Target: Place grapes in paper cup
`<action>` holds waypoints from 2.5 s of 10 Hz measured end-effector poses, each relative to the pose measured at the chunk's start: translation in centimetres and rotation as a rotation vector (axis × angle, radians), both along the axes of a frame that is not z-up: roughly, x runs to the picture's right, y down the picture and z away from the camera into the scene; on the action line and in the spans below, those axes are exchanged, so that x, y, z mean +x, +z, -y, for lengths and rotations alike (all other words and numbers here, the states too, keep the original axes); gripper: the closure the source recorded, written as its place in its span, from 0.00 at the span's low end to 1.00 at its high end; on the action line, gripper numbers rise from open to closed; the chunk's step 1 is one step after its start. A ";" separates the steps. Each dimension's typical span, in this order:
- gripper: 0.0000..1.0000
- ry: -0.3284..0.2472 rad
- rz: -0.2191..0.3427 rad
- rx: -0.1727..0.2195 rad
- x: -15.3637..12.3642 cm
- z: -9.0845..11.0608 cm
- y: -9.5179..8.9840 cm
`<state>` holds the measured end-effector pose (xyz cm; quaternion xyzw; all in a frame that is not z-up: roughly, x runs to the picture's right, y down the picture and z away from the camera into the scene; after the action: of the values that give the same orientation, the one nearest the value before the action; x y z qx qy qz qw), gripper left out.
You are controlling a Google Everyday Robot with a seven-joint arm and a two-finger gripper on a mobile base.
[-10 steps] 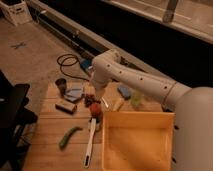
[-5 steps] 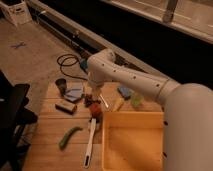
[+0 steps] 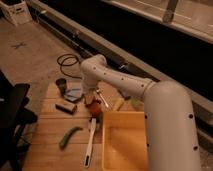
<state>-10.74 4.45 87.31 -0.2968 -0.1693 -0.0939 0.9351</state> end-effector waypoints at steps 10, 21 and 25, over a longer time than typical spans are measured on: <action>0.36 0.063 -0.101 -0.081 1.9 -2.1 6.8; 1.00 0.060 -0.048 0.094 2.1 -1.6 3.9; 1.00 0.084 0.001 0.199 2.2 2.7 -0.5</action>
<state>-8.57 1.70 86.77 -0.1952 -0.1719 -0.0711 0.9630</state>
